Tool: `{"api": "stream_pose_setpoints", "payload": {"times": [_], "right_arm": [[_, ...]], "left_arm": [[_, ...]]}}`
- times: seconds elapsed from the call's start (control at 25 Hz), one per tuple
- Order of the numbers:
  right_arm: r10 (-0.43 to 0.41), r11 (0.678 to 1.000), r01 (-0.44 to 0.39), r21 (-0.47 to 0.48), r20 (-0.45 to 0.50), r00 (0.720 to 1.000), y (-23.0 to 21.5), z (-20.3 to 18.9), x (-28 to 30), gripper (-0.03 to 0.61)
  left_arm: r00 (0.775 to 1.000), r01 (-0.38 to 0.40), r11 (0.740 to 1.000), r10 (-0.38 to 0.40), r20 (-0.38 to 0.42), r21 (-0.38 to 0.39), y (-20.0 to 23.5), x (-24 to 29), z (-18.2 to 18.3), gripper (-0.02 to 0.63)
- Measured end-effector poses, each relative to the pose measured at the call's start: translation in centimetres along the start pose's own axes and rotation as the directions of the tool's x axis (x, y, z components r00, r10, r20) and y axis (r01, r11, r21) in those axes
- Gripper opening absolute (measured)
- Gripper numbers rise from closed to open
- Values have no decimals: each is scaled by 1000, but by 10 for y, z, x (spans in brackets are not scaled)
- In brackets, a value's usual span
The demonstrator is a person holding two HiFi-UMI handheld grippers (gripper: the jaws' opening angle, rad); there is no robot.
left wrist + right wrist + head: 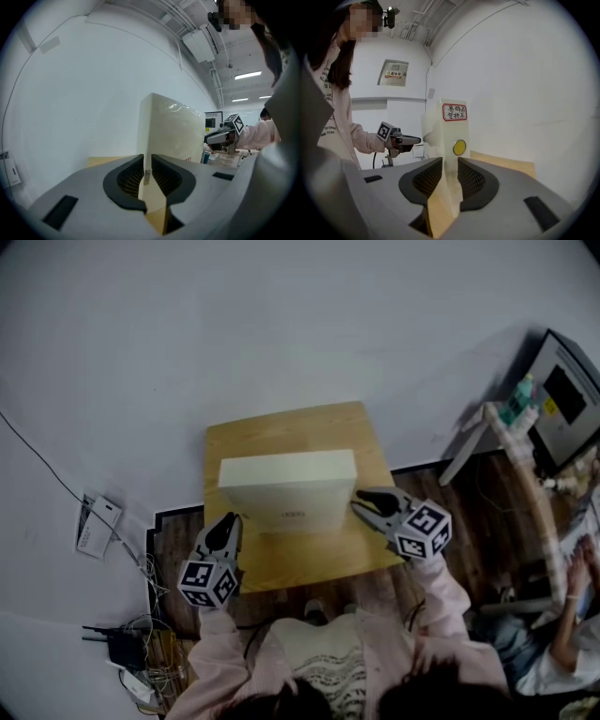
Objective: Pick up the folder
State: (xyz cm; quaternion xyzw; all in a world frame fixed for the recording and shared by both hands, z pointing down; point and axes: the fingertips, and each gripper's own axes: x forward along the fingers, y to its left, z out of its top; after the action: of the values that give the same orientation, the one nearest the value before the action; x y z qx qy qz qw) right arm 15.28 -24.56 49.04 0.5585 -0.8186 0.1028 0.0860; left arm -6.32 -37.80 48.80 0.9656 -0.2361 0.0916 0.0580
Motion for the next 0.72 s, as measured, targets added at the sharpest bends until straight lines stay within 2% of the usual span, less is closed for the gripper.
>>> {"api": "stream_pose_setpoints", "payload": {"times": [0.08,0.48,0.72], "right_arm": [[8,1000,-8,21,6,1000,1,1,1,132],[56,997,-56,50,-14,998,0,2,9,188],[78,996,-77,50,-20,997,1,1,14,225]], "left_arm": [[999,32,999,-32,1,-6,1,3,-1,74],[980,194,981,-194,-38,7,-1,20,-7,215],[962,266,964,-265,-62,10,-5,27,-11,259]]}}
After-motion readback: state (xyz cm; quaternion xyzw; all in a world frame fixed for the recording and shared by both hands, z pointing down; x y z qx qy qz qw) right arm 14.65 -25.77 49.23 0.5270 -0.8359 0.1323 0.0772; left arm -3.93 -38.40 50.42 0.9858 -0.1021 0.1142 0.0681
